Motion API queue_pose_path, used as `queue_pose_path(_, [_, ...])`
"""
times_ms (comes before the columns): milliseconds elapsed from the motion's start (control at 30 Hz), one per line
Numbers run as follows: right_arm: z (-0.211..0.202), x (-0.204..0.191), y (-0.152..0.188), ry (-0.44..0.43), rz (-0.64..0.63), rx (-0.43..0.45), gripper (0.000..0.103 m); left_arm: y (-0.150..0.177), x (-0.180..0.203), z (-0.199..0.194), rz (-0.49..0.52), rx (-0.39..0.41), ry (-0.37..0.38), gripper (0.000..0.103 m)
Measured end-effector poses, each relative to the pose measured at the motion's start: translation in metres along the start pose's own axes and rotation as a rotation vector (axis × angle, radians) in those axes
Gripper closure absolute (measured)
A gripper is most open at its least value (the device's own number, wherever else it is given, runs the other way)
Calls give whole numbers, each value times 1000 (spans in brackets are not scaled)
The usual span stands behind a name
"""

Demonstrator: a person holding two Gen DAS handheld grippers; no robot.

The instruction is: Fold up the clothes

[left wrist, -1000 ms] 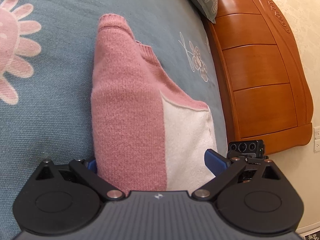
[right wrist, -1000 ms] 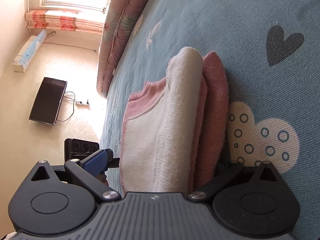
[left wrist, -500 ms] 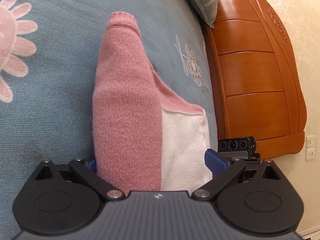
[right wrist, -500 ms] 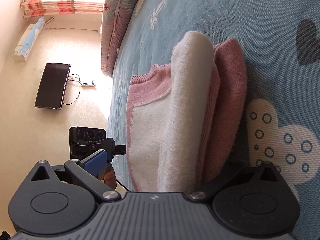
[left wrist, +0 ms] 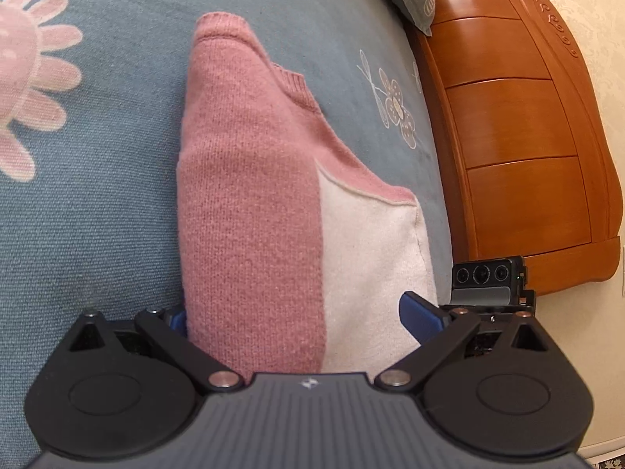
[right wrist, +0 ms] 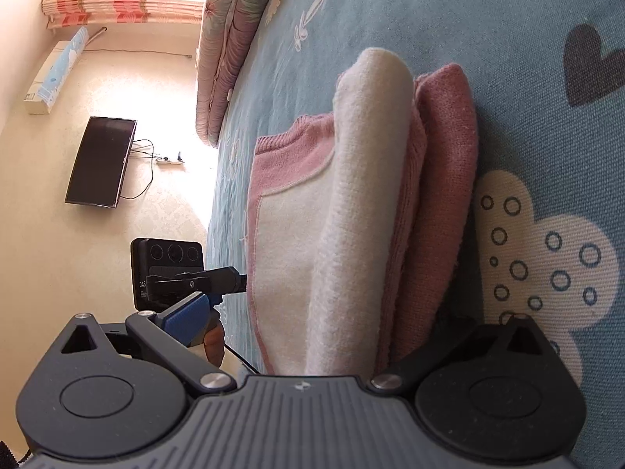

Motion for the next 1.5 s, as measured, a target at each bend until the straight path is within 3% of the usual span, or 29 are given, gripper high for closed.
queue_pose_path(167, [1, 6, 5, 1, 15, 0, 0, 3, 6, 4, 1, -19, -12, 2])
queue_pose_path(333, [-4, -13, 1, -74, 33, 24, 0, -6, 17, -9, -117, 9, 98, 2])
queue_pose_path(600, [-18, -35, -5, -80, -31, 48, 0, -17, 55, -22, -60, 35, 173, 2])
queue_pose_path(833, [-43, -42, -15, -90, -56, 96, 0, -15, 77, -12, -23, 23, 186, 2])
queue_pose_path(1100, [-80, -26, -30, -65, -60, 151, 0, -8, 110, 31, 11, -21, 199, 2])
queue_pose_path(1500, [-181, 14, -95, 42, -87, 263, 0, 10, 174, 141, 62, -122, 275, 2])
Point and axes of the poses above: each gripper's, at about its wrist camera, not at the fingertips, and z roughly the way its jaws point, x to its right, y to its underside, the point moved 9 cm from there along z, roughly the way its jaws point, and after that the axes turned 15 degrees about x, right-handed, at the moved point
